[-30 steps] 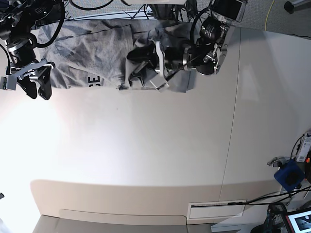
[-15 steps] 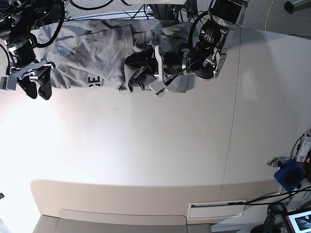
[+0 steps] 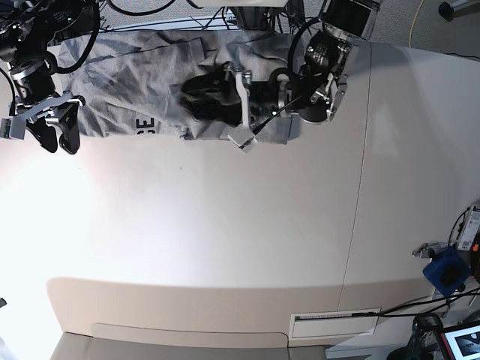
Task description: Fold the T-shirt properly
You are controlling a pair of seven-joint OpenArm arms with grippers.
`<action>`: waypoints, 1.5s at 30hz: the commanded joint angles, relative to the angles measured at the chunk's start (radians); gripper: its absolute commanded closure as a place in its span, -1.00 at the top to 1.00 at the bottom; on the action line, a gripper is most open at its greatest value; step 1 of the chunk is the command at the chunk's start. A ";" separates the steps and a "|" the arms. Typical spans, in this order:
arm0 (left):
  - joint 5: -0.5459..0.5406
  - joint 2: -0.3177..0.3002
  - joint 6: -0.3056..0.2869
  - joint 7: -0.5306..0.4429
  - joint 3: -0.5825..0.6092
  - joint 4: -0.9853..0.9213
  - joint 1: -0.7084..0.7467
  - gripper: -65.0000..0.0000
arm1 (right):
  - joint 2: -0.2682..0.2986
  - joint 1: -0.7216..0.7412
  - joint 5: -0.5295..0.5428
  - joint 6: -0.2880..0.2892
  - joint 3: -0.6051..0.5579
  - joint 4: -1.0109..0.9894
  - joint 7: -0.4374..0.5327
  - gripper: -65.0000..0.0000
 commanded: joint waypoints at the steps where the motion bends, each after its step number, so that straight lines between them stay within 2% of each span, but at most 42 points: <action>1: -0.027 0.016 -0.010 -0.021 0.011 0.016 -0.011 0.39 | 0.012 0.003 0.023 0.001 0.003 0.017 0.023 -0.03; 7: -0.027 0.024 -0.010 -0.019 0.096 0.019 -0.011 0.38 | 0.012 0.003 0.023 0.001 0.003 0.017 0.023 -0.03; 9: -0.027 0.024 -0.010 0.004 0.096 0.034 -0.012 0.26 | 0.012 0.003 0.023 0.001 0.003 0.017 0.023 -0.03; 10: -0.027 0.024 -0.010 0.024 0.086 0.049 -0.013 0.09 | 0.012 0.003 0.023 0.001 0.003 0.017 0.023 -0.03; 11: -0.027 0.024 -0.010 0.048 0.071 0.068 -0.014 -0.17 | 0.012 0.003 0.023 0.001 0.003 0.017 0.023 -0.03; 13: -0.027 0.023 -0.010 0.092 0.021 0.124 -0.014 -0.85 | 0.012 0.003 0.023 0.001 0.003 0.017 0.023 -0.03; 14: -0.026 0.023 -0.010 0.115 -0.013 0.153 -0.014 -1.00 | 0.012 0.003 0.023 0.001 0.003 0.017 0.023 -0.03; 19: 0.034 -0.037 -0.010 0.184 -0.158 0.256 -0.008 -1.00 | 0.012 0.003 0.023 0.001 0.003 0.017 0.023 -0.03; 24: 0.108 -0.123 -0.010 0.179 -0.173 0.258 0.044 -1.00 | 0.012 0.003 0.023 0.001 0.003 0.017 0.023 -0.03; 31: 0.130 -0.125 -0.010 0.183 -0.173 0.258 0.115 -1.00 | 0.012 0.001 0.023 0.001 0.003 0.017 0.023 -0.03; 33: 0.175 -0.125 -0.010 0.180 -0.173 0.258 0.117 -1.00 | 0.012 0.001 0.023 0.001 0.003 0.017 0.023 -0.03; 38: 0.299 -0.125 0.043 0.118 -0.166 0.233 0.117 -1.00 | 0.012 0.001 0.023 0.001 0.003 0.017 0.023 -0.03; 45: 0.299 -0.120 0.046 0.092 -0.049 0.227 0.114 -1.00 | 0.012 0.001 0.023 0.001 0.003 0.017 0.023 -0.03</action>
